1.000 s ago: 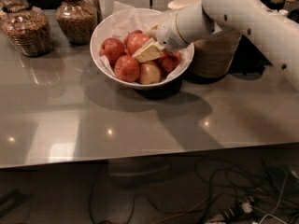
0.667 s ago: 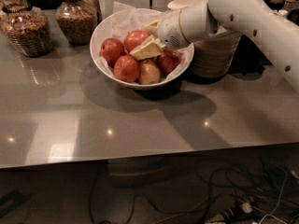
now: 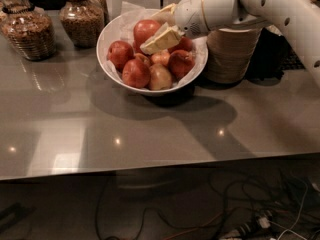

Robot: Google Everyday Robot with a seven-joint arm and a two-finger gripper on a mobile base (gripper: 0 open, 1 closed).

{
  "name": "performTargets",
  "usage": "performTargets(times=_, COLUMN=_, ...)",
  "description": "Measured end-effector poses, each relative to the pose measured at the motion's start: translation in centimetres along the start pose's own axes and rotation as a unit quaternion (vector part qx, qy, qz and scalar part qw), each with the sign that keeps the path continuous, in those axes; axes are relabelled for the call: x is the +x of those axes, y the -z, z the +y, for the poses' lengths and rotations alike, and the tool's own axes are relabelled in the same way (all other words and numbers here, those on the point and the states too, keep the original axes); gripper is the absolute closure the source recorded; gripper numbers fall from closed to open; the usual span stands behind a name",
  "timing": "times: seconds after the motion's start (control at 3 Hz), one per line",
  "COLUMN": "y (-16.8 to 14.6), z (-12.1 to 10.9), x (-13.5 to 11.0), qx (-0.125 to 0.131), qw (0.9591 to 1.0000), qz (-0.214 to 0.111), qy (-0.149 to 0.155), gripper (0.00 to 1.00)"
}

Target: Pick apple from white bowl

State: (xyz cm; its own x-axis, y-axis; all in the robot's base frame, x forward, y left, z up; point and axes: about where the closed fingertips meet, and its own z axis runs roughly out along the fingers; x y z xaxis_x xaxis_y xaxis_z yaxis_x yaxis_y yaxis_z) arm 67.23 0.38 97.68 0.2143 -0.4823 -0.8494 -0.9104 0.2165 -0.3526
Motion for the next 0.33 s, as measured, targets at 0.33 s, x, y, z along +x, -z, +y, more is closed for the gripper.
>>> performTargets(times=0.33, y=2.39, z=1.01, x=0.36, qx=-0.017, qw=0.9994, qz=0.030, qy=-0.009, gripper=1.00)
